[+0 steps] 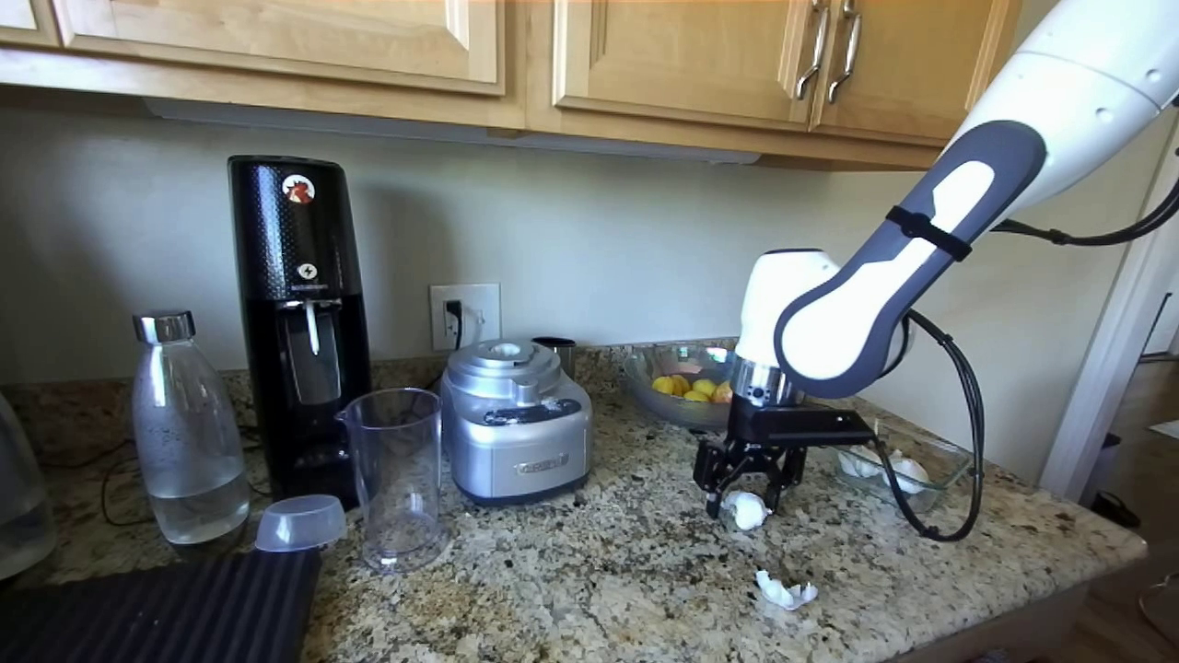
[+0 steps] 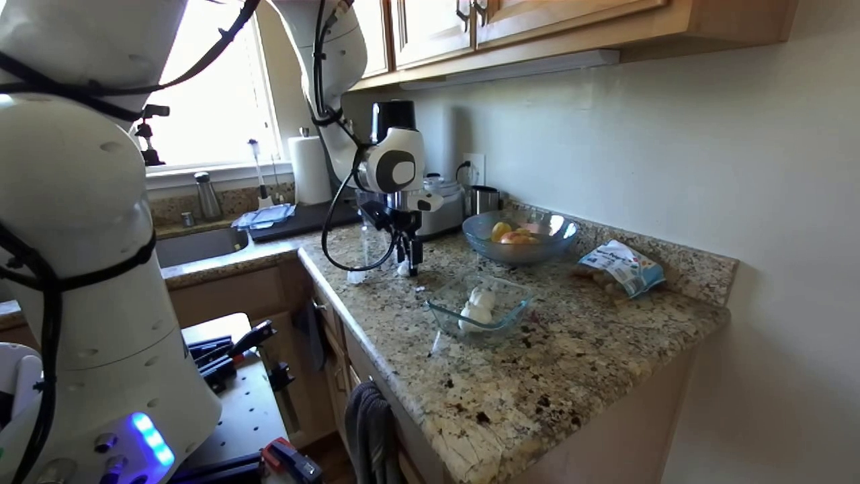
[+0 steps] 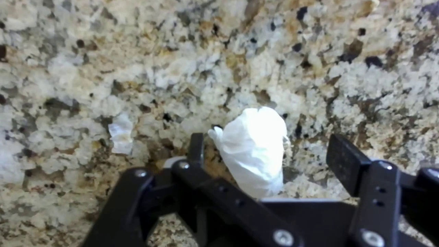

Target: Put the bulbs of garlic on the counter in the clear container

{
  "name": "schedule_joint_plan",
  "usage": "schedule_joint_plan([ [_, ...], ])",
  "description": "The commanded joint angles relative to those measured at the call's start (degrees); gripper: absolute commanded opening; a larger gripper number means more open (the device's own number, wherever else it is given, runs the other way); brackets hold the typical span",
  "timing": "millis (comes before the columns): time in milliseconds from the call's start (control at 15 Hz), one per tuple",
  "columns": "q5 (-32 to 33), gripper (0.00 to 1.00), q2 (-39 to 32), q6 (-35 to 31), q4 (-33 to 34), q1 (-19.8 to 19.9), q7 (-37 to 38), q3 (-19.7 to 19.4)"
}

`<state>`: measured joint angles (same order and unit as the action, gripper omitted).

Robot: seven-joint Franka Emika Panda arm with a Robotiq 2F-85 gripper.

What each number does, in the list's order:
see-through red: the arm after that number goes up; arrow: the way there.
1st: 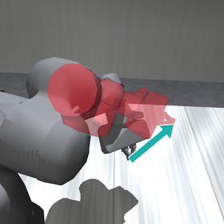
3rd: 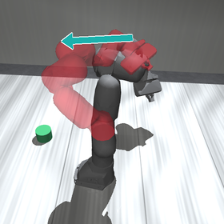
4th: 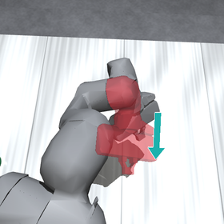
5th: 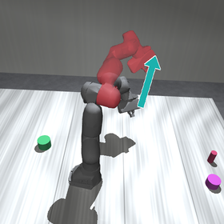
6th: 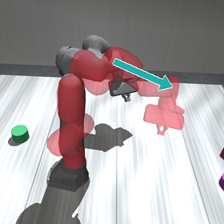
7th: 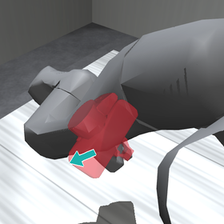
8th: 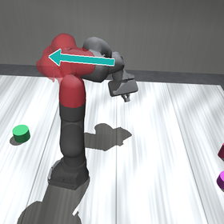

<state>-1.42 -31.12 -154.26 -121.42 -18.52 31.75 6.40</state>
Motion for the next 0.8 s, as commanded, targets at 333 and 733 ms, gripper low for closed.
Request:
schedule_joint_plan([
  [333, -0.30, 0.28, 0.66, 1.79, 0.67, -1.31, -1.79, -2.53],
  [733, -1.09, 0.19, 3.99, 5.11, -0.77, -0.68, -1.70, -2.51],
])
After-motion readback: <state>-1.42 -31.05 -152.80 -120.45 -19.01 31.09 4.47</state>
